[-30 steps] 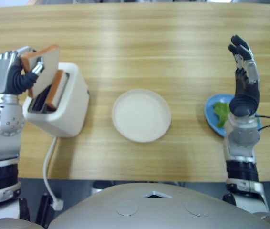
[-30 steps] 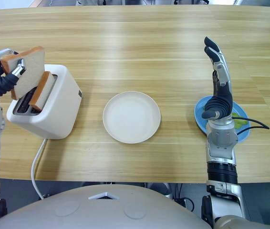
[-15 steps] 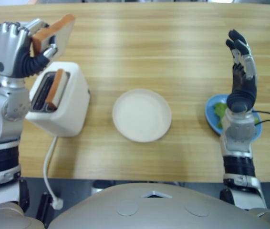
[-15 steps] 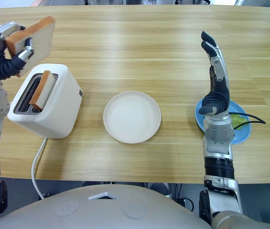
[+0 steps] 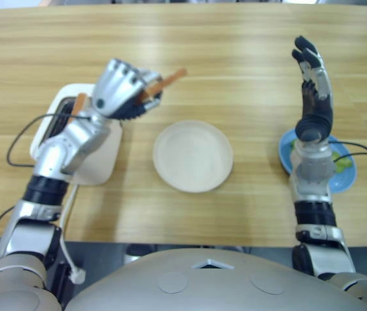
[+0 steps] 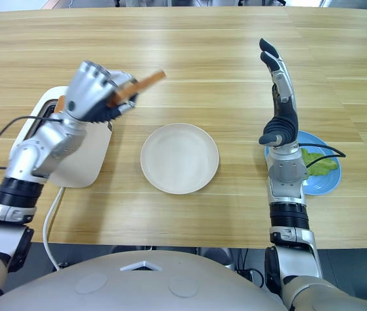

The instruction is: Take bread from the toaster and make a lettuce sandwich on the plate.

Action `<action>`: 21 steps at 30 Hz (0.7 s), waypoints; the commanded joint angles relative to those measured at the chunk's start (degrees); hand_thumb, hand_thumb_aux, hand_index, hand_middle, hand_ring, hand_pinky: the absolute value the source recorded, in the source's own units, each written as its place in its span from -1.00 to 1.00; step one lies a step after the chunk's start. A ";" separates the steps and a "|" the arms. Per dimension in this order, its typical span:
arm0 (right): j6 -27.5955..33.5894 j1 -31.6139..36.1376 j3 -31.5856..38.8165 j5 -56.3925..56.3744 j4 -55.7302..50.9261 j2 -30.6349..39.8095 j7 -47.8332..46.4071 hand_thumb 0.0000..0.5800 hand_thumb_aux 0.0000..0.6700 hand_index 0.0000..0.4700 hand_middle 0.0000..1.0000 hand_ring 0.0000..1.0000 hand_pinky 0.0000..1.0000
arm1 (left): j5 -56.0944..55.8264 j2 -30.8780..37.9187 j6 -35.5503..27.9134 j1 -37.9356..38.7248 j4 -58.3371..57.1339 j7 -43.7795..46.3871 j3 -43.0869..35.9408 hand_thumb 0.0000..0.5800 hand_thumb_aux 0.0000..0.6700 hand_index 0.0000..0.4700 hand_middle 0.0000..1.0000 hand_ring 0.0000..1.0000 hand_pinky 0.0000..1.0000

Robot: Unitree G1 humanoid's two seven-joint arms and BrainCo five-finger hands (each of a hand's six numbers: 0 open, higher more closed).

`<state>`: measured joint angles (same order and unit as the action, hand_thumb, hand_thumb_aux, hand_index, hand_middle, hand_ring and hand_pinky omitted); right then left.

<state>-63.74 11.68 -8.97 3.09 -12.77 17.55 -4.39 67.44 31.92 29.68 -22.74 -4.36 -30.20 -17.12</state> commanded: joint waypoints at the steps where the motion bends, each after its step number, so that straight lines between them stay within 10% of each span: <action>1: -0.42 0.50 0.31 -0.04 -0.40 0.08 -0.25 -1.00 -1.00 -1.00 -1.00 -1.00 -1.00 | 4.99 -1.31 -2.87 -1.61 0.23 0.56 -4.11 1.00 1.00 0.96 1.00 1.00 1.00; 21: 0.03 0.74 1.14 0.26 -0.13 -1.36 -0.38 -1.00 -1.00 -1.00 -1.00 -1.00 -1.00 | 19.00 -2.56 -11.80 -1.65 1.00 0.49 -21.26 1.00 1.00 0.96 1.00 1.00 1.00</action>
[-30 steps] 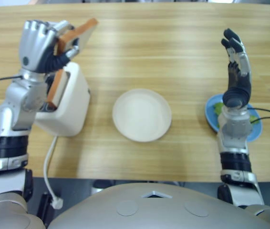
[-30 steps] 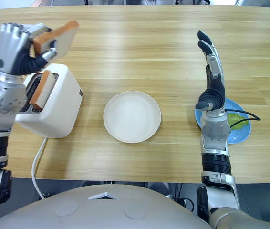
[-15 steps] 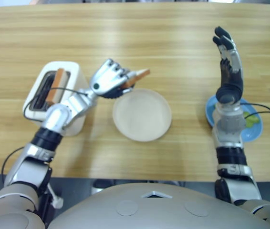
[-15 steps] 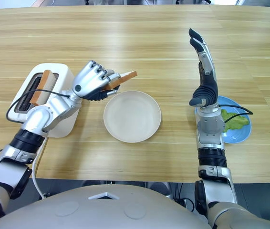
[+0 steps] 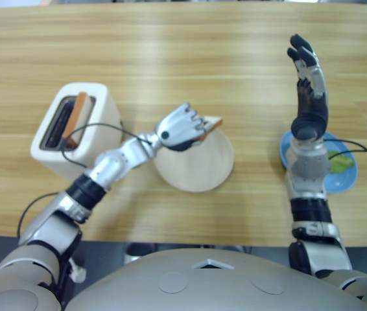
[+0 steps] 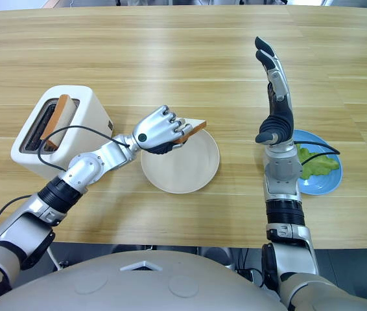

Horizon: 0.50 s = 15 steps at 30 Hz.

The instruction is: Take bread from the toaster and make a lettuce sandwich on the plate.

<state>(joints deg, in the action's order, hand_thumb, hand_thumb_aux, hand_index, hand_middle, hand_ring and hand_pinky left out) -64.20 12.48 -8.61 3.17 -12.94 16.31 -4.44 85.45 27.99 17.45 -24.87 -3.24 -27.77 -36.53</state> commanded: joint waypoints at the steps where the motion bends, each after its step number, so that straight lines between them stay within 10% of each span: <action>1: 0.50 -0.07 0.78 0.15 0.08 -0.12 -0.34 -1.00 -1.00 -1.00 -1.00 -1.00 -1.00 | 1.13 1.90 0.55 0.52 -0.03 -3.28 -2.14 1.00 1.00 0.96 1.00 1.00 1.00; 15: 0.31 -0.27 0.95 0.20 -0.21 -0.43 -0.43 -1.00 -1.00 -1.00 -1.00 -1.00 -1.00 | 4.89 10.95 3.18 -3.65 -11.98 -35.83 -6.46 1.00 1.00 0.96 1.00 1.00 1.00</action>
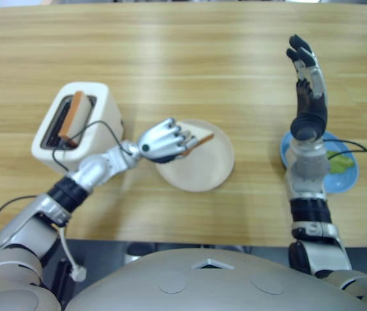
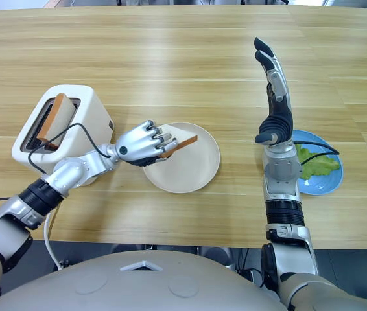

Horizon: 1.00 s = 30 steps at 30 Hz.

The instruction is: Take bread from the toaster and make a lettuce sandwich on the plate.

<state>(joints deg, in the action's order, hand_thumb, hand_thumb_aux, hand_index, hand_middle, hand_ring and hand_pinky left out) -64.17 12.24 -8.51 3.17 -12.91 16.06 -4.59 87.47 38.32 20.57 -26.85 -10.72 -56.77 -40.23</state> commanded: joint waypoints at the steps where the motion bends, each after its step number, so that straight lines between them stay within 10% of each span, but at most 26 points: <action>1: 0.27 0.02 0.90 0.21 -0.31 -0.23 -0.32 -1.00 -1.00 -1.00 -1.00 -1.00 -1.00 | 3.57 0.22 -0.35 -2.20 -6.33 -9.81 -3.75 1.00 1.00 0.96 1.00 1.00 1.00; 11: 0.54 0.13 1.51 -0.55 -0.14 0.66 -0.65 -1.00 -1.00 -1.00 -1.00 -1.00 -1.00 | 7.73 -4.94 -6.93 -5.06 -17.50 -25.30 -11.82 1.00 1.00 0.96 0.98 0.98 0.98; 30: 0.95 -0.65 1.69 0.41 0.86 -0.16 -0.07 -1.00 -1.00 -1.00 -1.00 -1.00 -1.00 | -0.38 -10.15 -6.38 -6.20 -19.68 -16.51 -12.49 1.00 1.00 0.96 0.77 0.77 0.77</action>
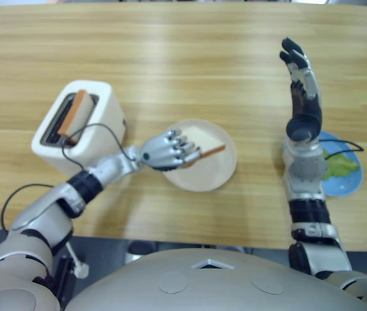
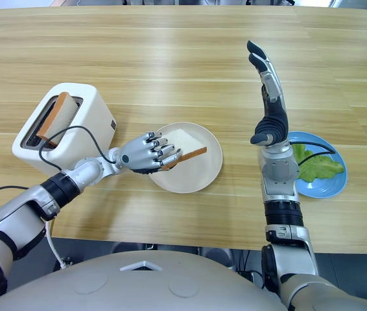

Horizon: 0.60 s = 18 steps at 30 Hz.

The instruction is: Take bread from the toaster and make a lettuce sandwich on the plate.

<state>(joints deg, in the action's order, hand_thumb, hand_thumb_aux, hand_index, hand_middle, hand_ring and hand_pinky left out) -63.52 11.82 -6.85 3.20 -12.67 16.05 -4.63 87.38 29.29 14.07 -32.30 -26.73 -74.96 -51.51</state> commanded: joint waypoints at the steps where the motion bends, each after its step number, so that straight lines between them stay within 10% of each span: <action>1: 0.27 -0.22 0.01 0.41 0.58 -0.19 0.01 -1.00 -1.00 -1.00 -1.00 -1.00 -1.00 | -0.52 -1.83 0.06 -1.00 -4.96 2.29 -1.40 1.00 1.00 0.96 0.77 0.77 0.77; 18: 0.06 0.01 0.11 1.07 0.09 -0.65 0.36 -1.00 -1.00 -1.00 -1.00 -1.00 -1.00 | -5.34 -5.54 -2.80 -3.02 -12.10 10.46 -0.39 1.00 1.00 0.96 0.76 0.76 0.76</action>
<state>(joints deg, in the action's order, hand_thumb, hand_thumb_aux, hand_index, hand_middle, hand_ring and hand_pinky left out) -63.51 11.82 -6.80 3.91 -12.67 15.77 -4.42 82.48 24.25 11.78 -34.83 -37.33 -64.85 -51.78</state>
